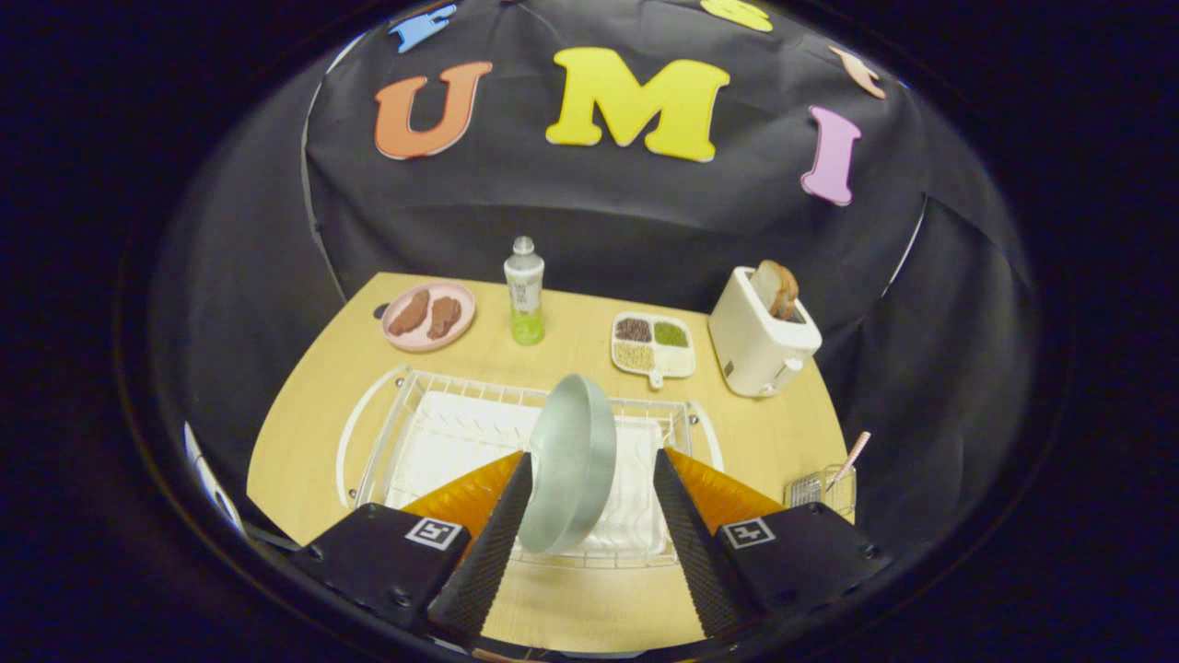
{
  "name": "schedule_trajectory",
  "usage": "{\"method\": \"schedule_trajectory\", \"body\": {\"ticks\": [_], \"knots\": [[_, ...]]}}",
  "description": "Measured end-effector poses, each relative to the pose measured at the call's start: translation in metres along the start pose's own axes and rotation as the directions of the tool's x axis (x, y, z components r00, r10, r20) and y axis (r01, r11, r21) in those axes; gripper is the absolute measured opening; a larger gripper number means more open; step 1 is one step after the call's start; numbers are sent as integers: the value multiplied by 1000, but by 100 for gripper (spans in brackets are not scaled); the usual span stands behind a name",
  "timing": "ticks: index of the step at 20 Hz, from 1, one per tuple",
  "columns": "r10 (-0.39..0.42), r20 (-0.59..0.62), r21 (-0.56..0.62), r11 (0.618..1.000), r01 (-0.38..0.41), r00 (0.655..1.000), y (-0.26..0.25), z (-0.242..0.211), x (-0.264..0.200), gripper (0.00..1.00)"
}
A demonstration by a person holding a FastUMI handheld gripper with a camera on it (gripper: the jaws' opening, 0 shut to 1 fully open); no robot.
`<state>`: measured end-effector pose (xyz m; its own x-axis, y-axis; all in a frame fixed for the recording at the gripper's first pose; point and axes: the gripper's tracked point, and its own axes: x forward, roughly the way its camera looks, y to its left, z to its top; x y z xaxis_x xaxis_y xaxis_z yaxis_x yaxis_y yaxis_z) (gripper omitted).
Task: Take the plate from the dish rack, then take the spoon from the basket and place it into the plate.
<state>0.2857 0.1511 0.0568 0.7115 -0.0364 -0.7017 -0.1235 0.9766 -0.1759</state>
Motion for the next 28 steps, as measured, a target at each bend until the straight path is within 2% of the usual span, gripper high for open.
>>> {"method": "schedule_trajectory", "body": {"ticks": [3, 4, 5, 7, 9, 11, 14, 18, 22, 28], "knots": [[-55, -113, -45, 998, 50, 992, -4, 4, 21, 77], [-62, -155, -59, 997, 54, 986, -1, 3, 26, 67], [-83, -195, -75, 995, 69, 977, 0, 0, 34, 62], [-139, -219, -77, 989, 125, 966, -4, 7, 49, 53], [-208, -236, -104, 977, 188, 949, -9, 12, 57, 33], [-242, -252, -129, 968, 215, 937, -11, 14, 60, 25], [-319, -255, -158, 945, 286, 913, -17, 13, 59, 21], [-404, -185, -214, 906, 365, 896, -1, 13, 47, 15], [-483, -119, -250, 860, 444, 868, 10, 14, 39, 15], [-537, -73, -173, 837, 519, 841, 18, 15, 22, 15]]}}
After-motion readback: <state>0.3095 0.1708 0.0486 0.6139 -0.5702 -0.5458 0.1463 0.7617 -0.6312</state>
